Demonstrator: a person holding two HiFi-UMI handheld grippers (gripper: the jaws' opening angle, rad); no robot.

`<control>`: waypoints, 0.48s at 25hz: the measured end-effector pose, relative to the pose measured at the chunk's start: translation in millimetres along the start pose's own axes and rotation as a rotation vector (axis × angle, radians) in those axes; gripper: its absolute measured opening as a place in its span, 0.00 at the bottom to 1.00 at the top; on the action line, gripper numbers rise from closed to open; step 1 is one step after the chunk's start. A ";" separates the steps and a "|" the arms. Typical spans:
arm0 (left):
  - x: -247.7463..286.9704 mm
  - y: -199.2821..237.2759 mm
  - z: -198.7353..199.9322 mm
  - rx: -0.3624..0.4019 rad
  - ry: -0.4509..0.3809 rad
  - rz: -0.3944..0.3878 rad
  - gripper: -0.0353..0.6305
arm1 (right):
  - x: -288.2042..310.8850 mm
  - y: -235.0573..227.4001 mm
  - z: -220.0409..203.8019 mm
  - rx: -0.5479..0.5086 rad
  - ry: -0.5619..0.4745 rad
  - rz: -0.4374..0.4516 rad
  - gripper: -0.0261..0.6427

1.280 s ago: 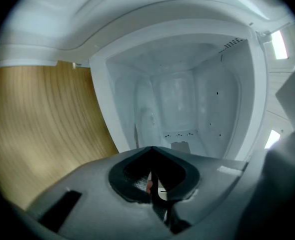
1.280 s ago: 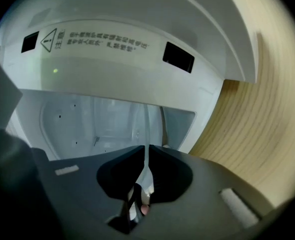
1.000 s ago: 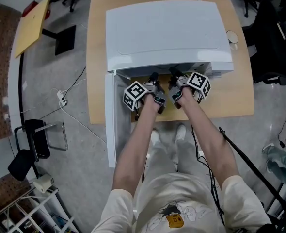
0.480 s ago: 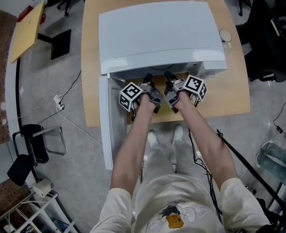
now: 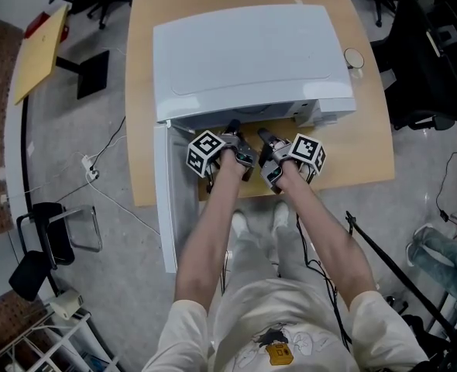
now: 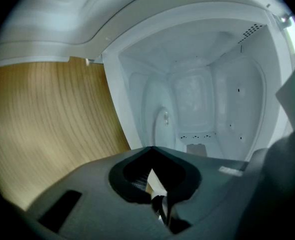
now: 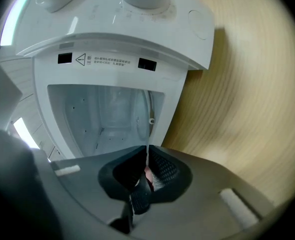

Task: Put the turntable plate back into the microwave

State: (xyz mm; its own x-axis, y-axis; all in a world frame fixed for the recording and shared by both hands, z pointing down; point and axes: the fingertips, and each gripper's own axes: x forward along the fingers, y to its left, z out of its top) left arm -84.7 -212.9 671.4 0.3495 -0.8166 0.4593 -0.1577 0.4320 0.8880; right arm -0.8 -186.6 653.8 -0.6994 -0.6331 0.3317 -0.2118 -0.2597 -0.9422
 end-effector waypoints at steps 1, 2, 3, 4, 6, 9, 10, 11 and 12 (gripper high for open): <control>0.4 -0.1 -0.2 -0.004 -0.001 0.006 0.05 | -2.4 -2.2 -0.8 0.003 0.000 -0.004 0.06; 0.6 0.2 -0.9 -0.006 0.000 0.011 0.05 | -4.9 -4.7 -1.4 0.007 -0.002 -0.009 0.06; 0.7 0.4 -1.7 -0.007 0.003 0.015 0.05 | -7.0 -7.1 -1.8 0.012 -0.004 -0.014 0.06; 1.1 0.3 -2.5 -0.006 0.007 0.018 0.05 | -8.4 -8.7 -2.0 0.016 -0.005 -0.016 0.06; 1.8 -0.9 -3.2 -0.007 0.011 0.012 0.05 | -9.3 -9.3 -2.1 0.019 -0.005 -0.015 0.06; -0.3 -2.8 -2.9 -0.008 0.011 -0.007 0.05 | -8.9 -6.7 -3.3 0.007 0.003 -0.010 0.06; -2.0 -4.8 -3.9 0.003 0.015 -0.015 0.05 | -8.8 -4.8 -3.5 -0.002 0.005 -0.008 0.06; -4.1 -7.6 -6.2 0.024 0.023 -0.021 0.05 | -8.9 -2.5 -3.3 -0.018 0.008 -0.008 0.06; -6.5 -10.5 -9.3 0.055 0.033 -0.026 0.05 | -9.2 -0.1 -2.9 -0.042 0.011 -0.011 0.06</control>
State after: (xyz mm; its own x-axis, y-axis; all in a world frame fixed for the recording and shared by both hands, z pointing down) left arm -76.7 -208.6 658.9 0.3845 -0.8139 0.4356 -0.1979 0.3882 0.9001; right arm 3.7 -178.6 650.7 -0.7043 -0.6221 0.3419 -0.2476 -0.2361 -0.9397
